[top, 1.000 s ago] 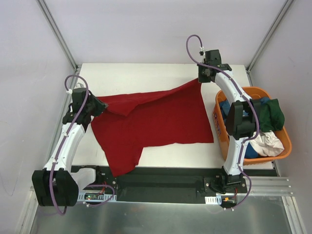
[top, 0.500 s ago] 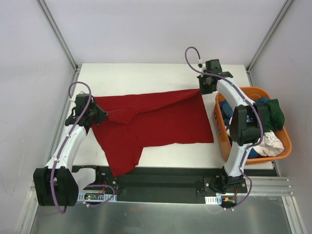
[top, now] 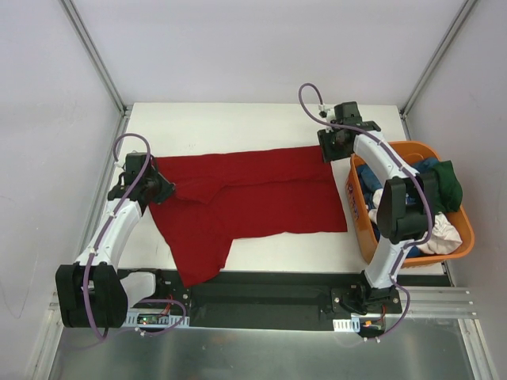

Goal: Fold and stack the t-shirts
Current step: Fold the tshirt

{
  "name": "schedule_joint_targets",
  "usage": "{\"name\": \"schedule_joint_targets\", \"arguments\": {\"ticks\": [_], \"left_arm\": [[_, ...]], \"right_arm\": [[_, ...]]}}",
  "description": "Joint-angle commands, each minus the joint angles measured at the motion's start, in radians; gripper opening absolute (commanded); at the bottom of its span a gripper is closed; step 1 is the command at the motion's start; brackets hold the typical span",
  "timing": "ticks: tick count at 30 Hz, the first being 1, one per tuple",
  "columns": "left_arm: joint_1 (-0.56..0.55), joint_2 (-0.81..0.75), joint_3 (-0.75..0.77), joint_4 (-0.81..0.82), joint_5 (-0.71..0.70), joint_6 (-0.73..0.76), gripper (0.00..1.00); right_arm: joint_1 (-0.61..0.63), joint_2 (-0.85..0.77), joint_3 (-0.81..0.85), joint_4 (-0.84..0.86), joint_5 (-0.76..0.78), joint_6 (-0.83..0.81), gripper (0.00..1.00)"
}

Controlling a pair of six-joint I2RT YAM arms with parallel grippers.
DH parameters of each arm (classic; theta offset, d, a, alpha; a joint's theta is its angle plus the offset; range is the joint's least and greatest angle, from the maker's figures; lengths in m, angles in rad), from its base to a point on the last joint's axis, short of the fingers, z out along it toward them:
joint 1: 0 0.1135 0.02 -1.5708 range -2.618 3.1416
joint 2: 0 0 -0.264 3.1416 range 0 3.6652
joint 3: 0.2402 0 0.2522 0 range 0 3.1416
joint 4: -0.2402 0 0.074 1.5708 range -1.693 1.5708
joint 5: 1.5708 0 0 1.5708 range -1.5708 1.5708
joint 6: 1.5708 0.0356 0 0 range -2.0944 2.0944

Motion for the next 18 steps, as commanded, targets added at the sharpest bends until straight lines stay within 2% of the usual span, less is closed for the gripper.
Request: {"name": "schedule_joint_targets", "arguments": {"ticks": [1,2,5,9,13,18], "left_arm": [[-0.010,0.008,0.040,-0.015,0.004,0.001,0.00],[-0.009,0.014,0.038,-0.015,0.005,0.001,0.00],[-0.009,0.032,0.051,-0.015,0.002,0.007,0.00],[-0.009,0.098,0.100,-0.015,-0.001,0.018,0.00],[-0.009,0.215,0.198,-0.015,0.001,0.028,0.00],[-0.009,0.391,0.299,-0.014,0.013,0.042,0.00]], "right_arm": [[0.018,-0.090,0.004,-0.011,-0.072,-0.027,0.47],[0.024,-0.099,0.010,-0.011,-0.083,-0.027,0.52],[0.050,-0.122,0.013,-0.008,-0.117,-0.025,0.60],[0.096,-0.157,0.004,0.011,-0.189,0.002,0.65],[0.170,-0.188,-0.051,0.087,-0.316,0.091,0.67],[0.391,-0.137,-0.079,0.216,-0.306,0.163,0.66]]}}
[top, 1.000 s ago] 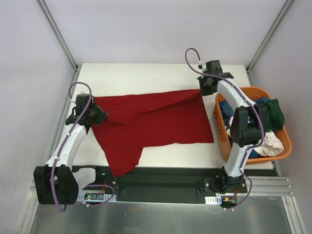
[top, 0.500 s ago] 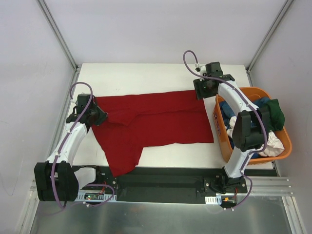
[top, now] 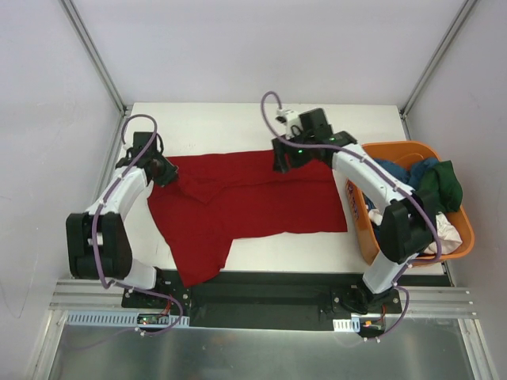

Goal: Fold and stack the t-shirts
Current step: Fold the tshirt

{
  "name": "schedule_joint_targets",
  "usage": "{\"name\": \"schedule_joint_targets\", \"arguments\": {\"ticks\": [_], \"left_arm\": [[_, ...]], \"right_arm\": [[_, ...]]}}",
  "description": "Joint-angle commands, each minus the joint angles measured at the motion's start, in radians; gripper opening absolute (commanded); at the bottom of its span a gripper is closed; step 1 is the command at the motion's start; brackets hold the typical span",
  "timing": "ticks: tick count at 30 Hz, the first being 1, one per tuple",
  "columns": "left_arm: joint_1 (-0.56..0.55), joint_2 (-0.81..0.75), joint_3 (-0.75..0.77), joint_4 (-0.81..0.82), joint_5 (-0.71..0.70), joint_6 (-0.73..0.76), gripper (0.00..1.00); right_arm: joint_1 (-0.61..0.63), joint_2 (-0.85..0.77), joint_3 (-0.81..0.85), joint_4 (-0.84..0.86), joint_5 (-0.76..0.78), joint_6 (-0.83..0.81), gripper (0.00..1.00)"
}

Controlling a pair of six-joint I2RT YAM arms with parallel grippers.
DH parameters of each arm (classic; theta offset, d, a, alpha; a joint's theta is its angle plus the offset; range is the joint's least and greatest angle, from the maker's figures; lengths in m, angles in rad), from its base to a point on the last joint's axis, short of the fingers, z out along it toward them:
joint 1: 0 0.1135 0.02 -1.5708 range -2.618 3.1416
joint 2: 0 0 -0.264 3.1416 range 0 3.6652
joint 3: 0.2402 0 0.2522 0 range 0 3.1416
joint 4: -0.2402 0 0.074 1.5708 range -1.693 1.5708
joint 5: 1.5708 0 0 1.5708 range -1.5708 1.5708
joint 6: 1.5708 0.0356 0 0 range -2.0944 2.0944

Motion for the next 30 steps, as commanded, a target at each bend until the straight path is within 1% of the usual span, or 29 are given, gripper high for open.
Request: {"name": "schedule_joint_targets", "arguments": {"ticks": [1,2,4,6,7,10,12,16,25,30], "left_arm": [[-0.009,0.119,0.115,-0.004,0.025,0.038,0.00],[-0.006,0.166,0.129,-0.004,0.029,0.041,0.00],[0.005,0.209,0.161,-0.006,0.054,0.057,0.00],[0.027,0.255,0.171,-0.006,0.090,0.051,0.00],[0.034,0.268,0.172,-0.004,0.104,0.048,0.00],[0.041,0.301,0.166,-0.004,0.144,0.050,0.00],[0.041,0.303,0.157,-0.003,0.143,0.051,0.00],[0.045,0.294,0.125,0.002,0.138,0.054,0.00],[0.053,0.289,0.094,0.005,0.144,0.061,0.00],[0.054,0.286,0.085,0.006,0.155,0.064,0.00]], "right_arm": [[0.195,0.035,0.001,0.153,-0.055,0.099,0.65],[0.222,0.077,0.009,0.176,-0.050,0.118,0.65],[0.296,0.124,0.032,0.249,-0.059,0.164,0.63],[0.341,0.206,0.076,0.293,-0.062,0.184,0.62],[0.382,0.236,0.101,0.313,-0.052,0.188,0.59],[0.442,0.391,0.216,0.319,0.016,0.189,0.54],[0.457,0.440,0.296,0.322,0.048,0.193,0.52],[0.476,0.554,0.406,0.301,0.036,0.211,0.47],[0.519,0.654,0.477,0.242,0.117,0.185,0.45],[0.519,0.674,0.479,0.201,0.175,0.184,0.44]]}}
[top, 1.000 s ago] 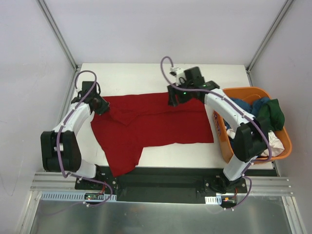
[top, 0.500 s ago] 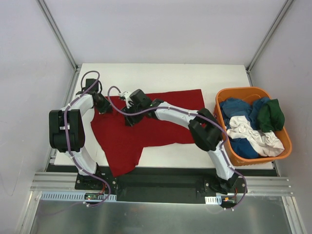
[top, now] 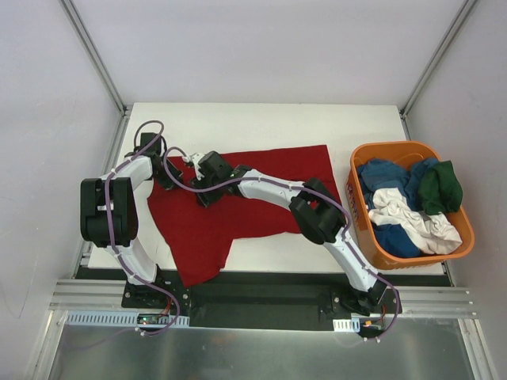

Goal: Fold and stack the t-shirts
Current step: Fold the tshirt

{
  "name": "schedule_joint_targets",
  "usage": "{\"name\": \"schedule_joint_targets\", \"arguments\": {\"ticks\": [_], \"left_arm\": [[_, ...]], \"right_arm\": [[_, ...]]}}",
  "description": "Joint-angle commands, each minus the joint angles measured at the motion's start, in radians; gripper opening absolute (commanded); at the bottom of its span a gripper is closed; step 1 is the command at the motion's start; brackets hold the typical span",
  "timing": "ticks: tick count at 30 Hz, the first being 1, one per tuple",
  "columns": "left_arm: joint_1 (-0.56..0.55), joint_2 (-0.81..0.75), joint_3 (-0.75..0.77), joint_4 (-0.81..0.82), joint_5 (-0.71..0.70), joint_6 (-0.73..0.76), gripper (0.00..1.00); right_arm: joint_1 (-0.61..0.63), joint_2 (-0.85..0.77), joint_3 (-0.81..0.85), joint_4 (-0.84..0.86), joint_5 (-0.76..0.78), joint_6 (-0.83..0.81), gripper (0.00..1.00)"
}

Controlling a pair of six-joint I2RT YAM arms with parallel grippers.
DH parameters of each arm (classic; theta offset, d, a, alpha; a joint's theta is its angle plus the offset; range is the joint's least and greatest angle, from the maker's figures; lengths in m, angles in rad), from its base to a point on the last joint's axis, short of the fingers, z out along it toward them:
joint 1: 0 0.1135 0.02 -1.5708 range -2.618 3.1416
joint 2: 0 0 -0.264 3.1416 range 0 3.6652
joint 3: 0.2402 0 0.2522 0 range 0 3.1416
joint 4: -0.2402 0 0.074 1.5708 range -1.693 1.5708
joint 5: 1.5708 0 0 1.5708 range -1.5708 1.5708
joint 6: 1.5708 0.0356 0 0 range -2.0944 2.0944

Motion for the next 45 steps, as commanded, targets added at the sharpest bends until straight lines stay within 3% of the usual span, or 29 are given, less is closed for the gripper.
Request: {"name": "schedule_joint_targets", "arguments": {"ticks": [1,5,7,14,15,17,29,40,45], "left_arm": [[0.012,-0.025,-0.009,-0.004,0.023,0.016,0.00],[0.013,-0.027,-0.012,-0.004,0.030,0.016,0.00],[0.012,-0.033,-0.016,-0.004,0.030,0.018,0.00],[0.013,-0.056,-0.025,-0.004,0.021,0.030,0.00],[0.013,-0.059,-0.029,-0.004,0.026,0.032,0.00],[0.012,-0.063,-0.031,-0.006,0.032,0.033,0.00],[0.013,-0.197,-0.115,-0.004,0.069,-0.006,0.00],[0.012,-0.444,-0.331,-0.073,0.095,-0.074,0.00],[0.010,-0.473,-0.374,-0.148,0.109,-0.057,0.00]], "right_arm": [[0.007,0.019,0.041,-0.046,0.068,-0.006,0.43],[0.007,0.033,0.045,-0.052,0.093,0.002,0.38],[0.008,0.042,0.050,-0.049,0.114,0.007,0.26],[0.010,0.056,0.074,-0.087,0.193,-0.012,0.15],[0.008,0.054,0.074,-0.086,0.196,-0.009,0.07],[0.008,0.040,0.071,-0.082,0.183,-0.010,0.01],[0.013,-0.208,-0.074,-0.012,0.048,-0.033,0.01],[0.011,-0.342,-0.269,-0.036,0.084,-0.079,0.01],[0.010,-0.365,-0.292,-0.076,0.134,-0.096,0.01]]}}
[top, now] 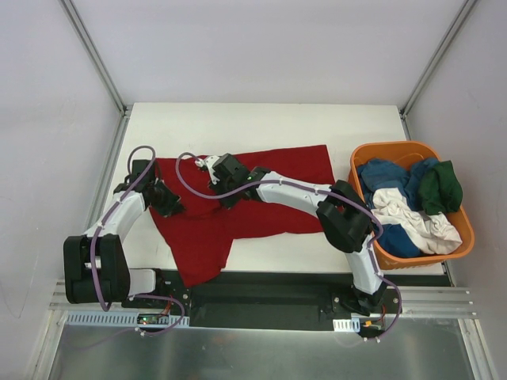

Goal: Fold and stack the t-shirts
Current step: Fold the tshirt

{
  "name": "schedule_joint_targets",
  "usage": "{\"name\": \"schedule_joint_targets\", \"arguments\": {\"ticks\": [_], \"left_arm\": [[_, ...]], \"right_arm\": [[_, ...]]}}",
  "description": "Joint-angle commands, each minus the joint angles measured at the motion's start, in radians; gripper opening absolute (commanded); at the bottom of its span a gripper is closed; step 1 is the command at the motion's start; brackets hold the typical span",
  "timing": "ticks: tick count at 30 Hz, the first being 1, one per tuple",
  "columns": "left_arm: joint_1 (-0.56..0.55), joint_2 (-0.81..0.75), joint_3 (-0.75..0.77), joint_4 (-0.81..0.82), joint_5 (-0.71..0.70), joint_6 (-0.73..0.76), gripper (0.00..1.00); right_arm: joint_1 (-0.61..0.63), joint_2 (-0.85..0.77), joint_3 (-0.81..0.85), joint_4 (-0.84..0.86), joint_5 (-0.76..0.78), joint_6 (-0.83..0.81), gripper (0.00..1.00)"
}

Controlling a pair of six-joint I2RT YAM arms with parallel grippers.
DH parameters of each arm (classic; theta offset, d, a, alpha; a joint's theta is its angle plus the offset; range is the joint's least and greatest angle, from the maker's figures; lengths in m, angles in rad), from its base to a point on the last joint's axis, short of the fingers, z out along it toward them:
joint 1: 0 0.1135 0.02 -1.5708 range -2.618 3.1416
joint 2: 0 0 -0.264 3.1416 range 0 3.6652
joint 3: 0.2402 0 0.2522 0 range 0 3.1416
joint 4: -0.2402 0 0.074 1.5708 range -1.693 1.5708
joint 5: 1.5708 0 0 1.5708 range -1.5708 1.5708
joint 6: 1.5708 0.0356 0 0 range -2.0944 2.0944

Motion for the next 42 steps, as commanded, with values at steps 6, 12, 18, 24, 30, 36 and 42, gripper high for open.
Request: {"name": "schedule_joint_targets", "arguments": {"ticks": [6,12,18,24,30,36,42], "left_arm": [[0.012,-0.101,-0.061,-0.135,0.043,0.004,0.71],[0.010,-0.197,0.013,-0.158,0.033,0.010,0.99],[0.006,-0.118,0.148,-0.149,0.031,0.033,0.99],[-0.039,0.136,0.263,-0.116,0.034,0.048,0.99],[-0.047,0.351,0.364,-0.074,-0.016,0.034,0.99],[-0.039,0.543,0.493,-0.074,-0.027,0.048,0.99],[-0.002,0.671,0.611,-0.076,-0.043,0.054,0.99]], "right_arm": [[-0.001,-0.114,-0.027,-0.076,-0.017,-0.025,0.51],[-0.022,-0.200,-0.064,-0.093,-0.025,0.029,1.00],[-0.135,-0.253,-0.123,-0.083,-0.032,0.105,0.97],[-0.277,-0.239,-0.191,-0.108,-0.034,0.132,0.97],[-0.389,-0.164,-0.190,-0.106,-0.061,0.135,0.97],[-0.469,-0.064,-0.127,-0.134,-0.124,0.126,0.97],[-0.493,0.042,-0.012,-0.185,-0.124,0.084,0.97]]}}
